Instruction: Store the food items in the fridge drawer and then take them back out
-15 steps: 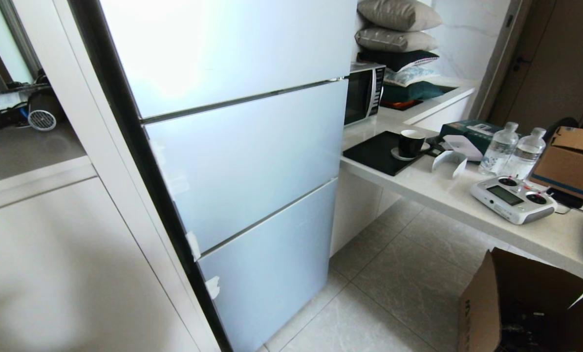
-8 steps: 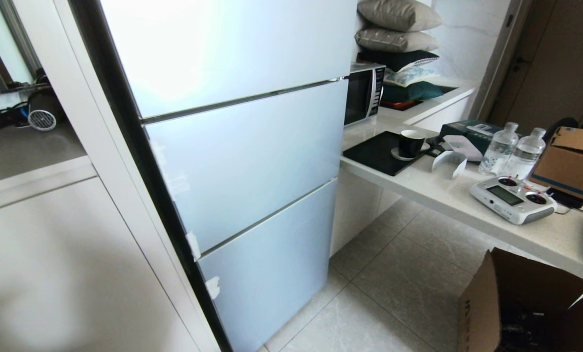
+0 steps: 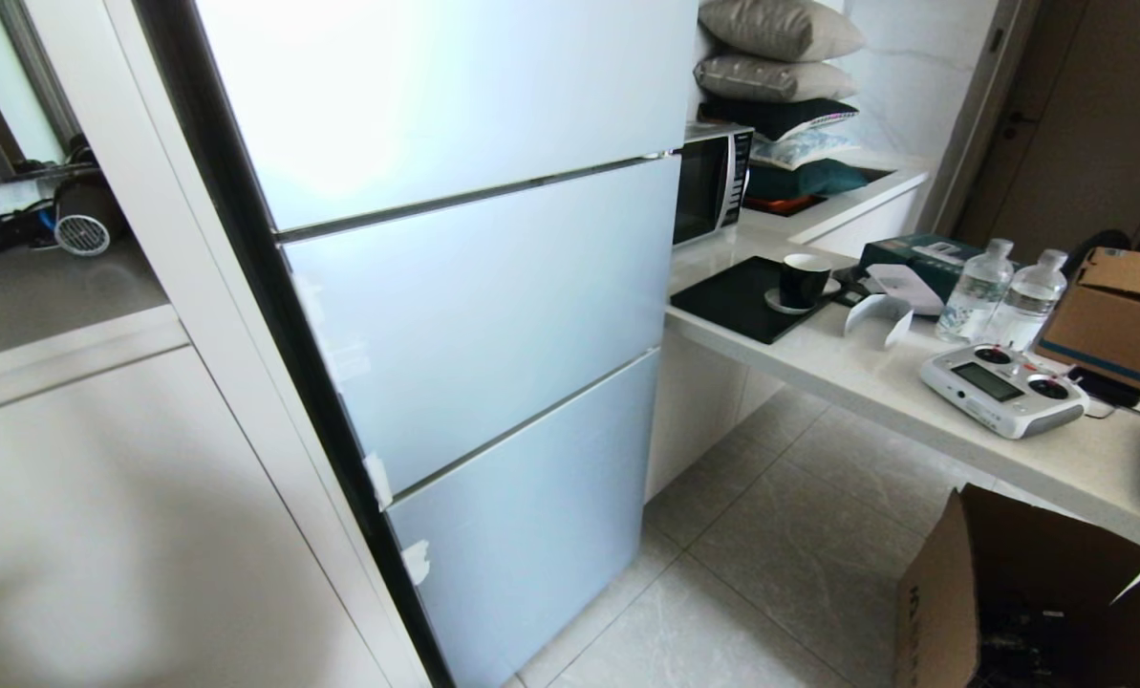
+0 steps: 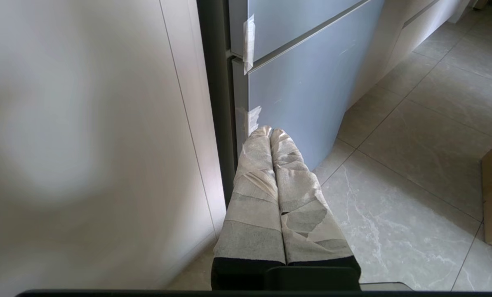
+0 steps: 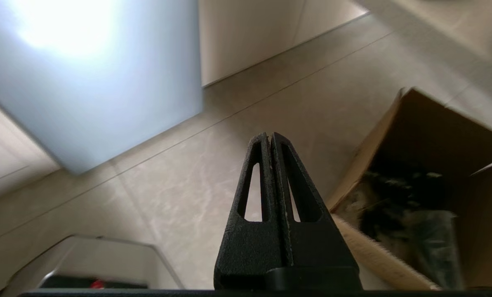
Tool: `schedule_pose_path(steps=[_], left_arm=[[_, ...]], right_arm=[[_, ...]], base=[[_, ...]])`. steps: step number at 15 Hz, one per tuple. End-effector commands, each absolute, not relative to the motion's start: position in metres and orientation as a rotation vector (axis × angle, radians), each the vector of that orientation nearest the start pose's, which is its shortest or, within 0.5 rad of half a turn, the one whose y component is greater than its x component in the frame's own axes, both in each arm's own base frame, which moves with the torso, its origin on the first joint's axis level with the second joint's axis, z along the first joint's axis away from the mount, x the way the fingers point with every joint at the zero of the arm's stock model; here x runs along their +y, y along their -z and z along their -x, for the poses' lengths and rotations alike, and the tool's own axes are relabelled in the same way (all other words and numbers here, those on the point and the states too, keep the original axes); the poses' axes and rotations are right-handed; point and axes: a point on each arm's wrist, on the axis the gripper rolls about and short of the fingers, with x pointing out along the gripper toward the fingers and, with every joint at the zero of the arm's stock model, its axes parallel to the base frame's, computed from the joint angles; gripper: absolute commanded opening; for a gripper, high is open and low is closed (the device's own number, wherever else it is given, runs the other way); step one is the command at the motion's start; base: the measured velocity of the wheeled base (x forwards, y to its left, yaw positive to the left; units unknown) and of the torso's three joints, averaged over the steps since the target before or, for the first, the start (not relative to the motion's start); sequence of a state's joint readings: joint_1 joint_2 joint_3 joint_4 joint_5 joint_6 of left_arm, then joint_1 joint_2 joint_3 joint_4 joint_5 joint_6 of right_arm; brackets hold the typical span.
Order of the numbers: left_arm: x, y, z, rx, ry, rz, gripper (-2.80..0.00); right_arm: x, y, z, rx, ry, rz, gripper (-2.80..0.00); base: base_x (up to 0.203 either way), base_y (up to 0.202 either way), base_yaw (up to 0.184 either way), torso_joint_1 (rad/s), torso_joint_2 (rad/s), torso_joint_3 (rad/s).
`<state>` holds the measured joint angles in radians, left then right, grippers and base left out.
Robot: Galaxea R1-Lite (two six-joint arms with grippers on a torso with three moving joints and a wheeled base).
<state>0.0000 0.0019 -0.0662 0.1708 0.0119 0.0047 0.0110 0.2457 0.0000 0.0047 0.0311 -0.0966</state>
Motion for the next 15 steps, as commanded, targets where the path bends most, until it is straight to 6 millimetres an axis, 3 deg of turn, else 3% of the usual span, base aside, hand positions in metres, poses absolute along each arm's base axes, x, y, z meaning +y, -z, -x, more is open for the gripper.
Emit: schedule_pose_path(steps=[1, 5, 15], left_arm=[[0.0, -0.076, 0.029, 0.107, -0.012, -0.005, -2.8], [0.0, -0.076, 0.029, 0.107, -0.012, -0.005, -2.8], [0.0, -0.076, 0.029, 0.107, -0.012, -0.005, -2.8]], right_arm=[[0.001, -0.078, 0.007, 0.211, -0.008, 0.109, -2.8], [0.001, -0.075, 0.024, -0.008, -0.046, 0.136, -2.8], [0.0, -0.075, 0.023, 0.004, -0.025, 0.085, -2.8]], base=[[0.0, 0.0, 0.0, 0.0, 0.0, 0.0], [0.0, 0.0, 0.0, 0.0, 0.0, 0.0], [0.0, 0.0, 0.0, 0.0, 0.0, 0.0]])
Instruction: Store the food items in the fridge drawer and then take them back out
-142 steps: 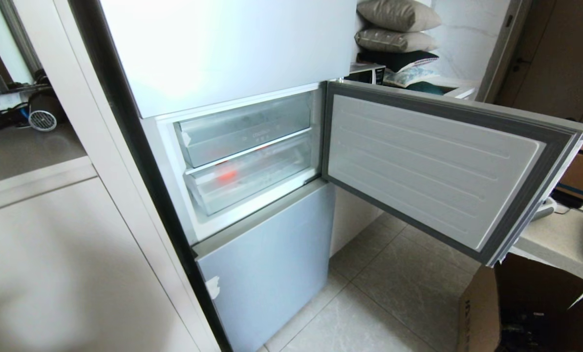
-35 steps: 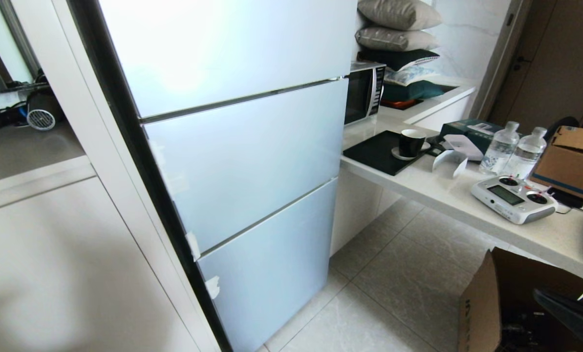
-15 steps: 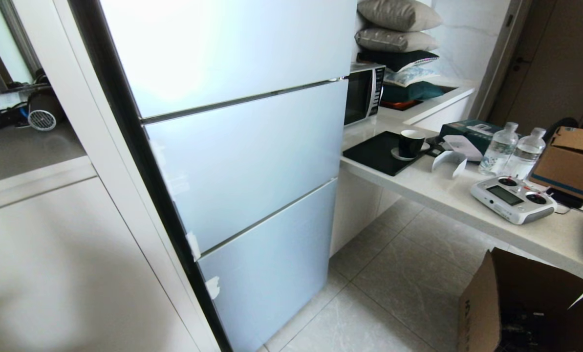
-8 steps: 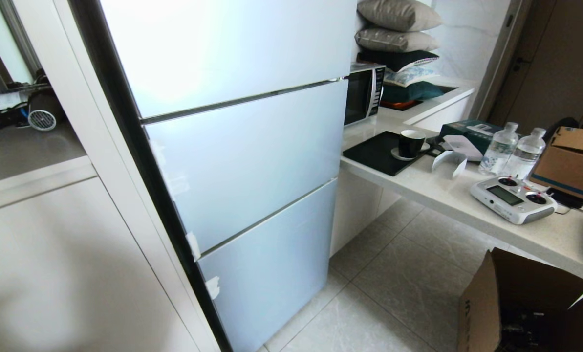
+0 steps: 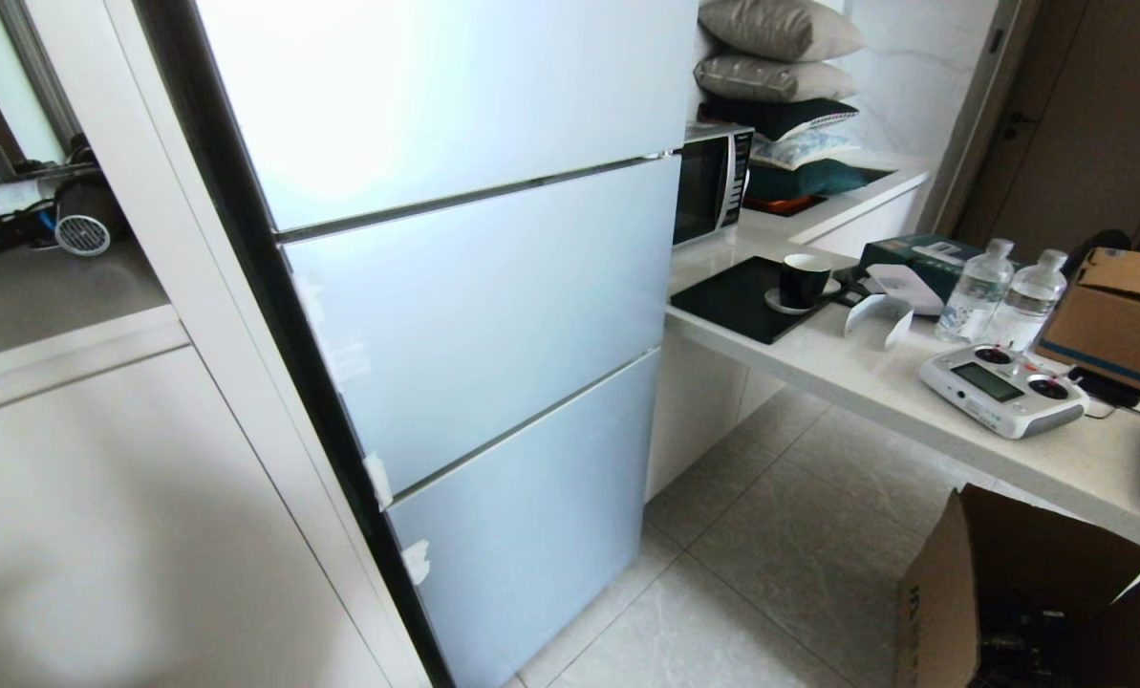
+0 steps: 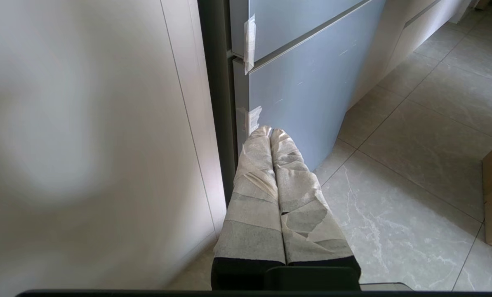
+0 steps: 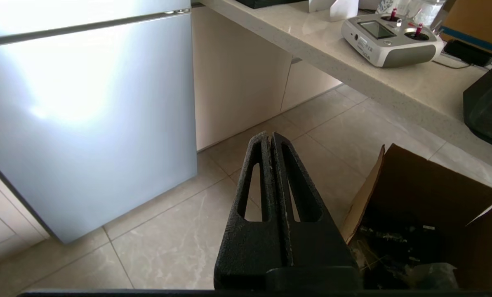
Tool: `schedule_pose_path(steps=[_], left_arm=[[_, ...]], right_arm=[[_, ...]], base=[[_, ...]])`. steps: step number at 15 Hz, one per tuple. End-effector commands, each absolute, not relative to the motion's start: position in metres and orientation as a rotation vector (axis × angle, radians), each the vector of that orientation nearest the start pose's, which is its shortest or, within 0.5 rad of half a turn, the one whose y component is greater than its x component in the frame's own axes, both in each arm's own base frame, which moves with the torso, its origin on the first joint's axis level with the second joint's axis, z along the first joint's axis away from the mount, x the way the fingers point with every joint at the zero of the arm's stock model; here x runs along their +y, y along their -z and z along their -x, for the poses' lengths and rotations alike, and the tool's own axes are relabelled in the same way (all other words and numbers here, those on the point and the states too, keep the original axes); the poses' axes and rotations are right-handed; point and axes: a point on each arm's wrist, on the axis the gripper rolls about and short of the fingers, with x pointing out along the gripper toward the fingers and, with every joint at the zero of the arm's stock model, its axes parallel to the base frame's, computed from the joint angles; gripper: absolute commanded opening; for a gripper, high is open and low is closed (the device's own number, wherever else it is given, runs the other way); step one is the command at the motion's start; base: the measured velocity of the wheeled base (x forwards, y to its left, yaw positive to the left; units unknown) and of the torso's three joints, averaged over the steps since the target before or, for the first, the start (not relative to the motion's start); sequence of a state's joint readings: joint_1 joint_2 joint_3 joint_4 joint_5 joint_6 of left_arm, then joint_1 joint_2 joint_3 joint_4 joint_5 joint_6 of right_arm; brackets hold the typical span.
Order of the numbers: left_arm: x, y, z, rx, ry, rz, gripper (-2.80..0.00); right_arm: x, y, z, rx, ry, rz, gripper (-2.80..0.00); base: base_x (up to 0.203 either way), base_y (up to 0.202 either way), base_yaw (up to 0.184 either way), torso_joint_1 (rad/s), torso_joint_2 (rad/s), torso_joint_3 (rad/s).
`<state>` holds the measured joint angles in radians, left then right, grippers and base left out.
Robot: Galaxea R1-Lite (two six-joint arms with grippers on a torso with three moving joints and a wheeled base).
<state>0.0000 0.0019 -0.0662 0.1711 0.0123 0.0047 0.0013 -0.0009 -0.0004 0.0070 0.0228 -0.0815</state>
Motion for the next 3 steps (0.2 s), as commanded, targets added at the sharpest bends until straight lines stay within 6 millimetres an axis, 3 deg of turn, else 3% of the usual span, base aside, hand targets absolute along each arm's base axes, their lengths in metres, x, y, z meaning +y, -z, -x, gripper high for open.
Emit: schedule_pose_path(steps=[1, 3], left_arm=[[0.0003, -0.076, 0.0286, 0.107, -0.013, -0.005, -2.8], [0.0003, -0.076, 0.0286, 0.107, -0.012, -0.005, -2.8]], right_arm=[[0.0005, -0.0748, 0.0229, 0.004, -0.025, 0.07, -2.8], [0.0005, -0.075, 0.0229, 0.003, -0.025, 0.043, -2.8]], base=[[0.0, 0.0, 0.0, 0.0, 0.0, 0.0], [0.0, 0.0, 0.0, 0.0, 0.0, 0.0]])
